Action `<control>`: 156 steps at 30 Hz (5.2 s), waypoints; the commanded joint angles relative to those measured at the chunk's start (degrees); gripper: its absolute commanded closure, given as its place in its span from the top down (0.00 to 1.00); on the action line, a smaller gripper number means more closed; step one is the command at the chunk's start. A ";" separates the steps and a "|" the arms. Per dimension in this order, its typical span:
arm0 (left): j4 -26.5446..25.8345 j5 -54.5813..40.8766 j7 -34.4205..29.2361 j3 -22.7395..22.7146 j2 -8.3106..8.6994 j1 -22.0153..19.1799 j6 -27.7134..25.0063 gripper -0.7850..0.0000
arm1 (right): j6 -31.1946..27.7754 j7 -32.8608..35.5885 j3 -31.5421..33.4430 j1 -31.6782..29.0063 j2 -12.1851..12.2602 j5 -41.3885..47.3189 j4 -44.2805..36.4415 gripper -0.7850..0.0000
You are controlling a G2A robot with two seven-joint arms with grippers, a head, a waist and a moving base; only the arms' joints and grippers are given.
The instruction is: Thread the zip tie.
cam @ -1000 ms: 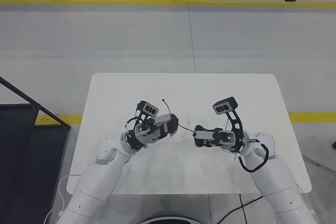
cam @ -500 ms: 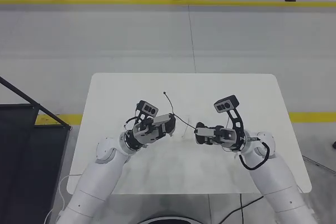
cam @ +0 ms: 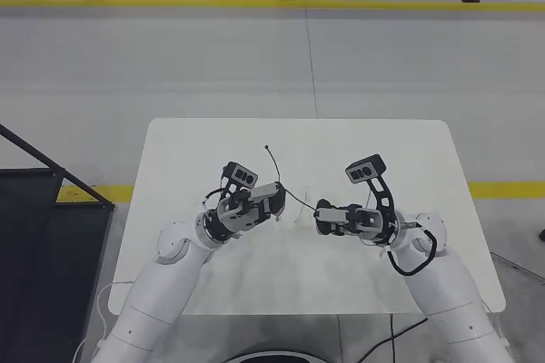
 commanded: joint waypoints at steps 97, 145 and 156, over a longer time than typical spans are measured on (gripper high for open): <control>-11.15 18.08 9.56 -15.59 5.19 16.31 -9.80 1.00 | -6.96 -22.89 15.65 -16.96 1.26 -27.97 -22.37 0.00; -12.89 23.09 20.76 -18.31 5.41 18.80 -9.90 1.00 | 24.13 -32.81 -4.51 -19.12 1.26 -118.33 -39.50 0.00; -12.89 23.09 20.76 -18.31 5.41 18.80 -9.90 1.00 | 27.33 -17.24 -17.65 -10.28 -1.16 -140.91 -34.89 0.00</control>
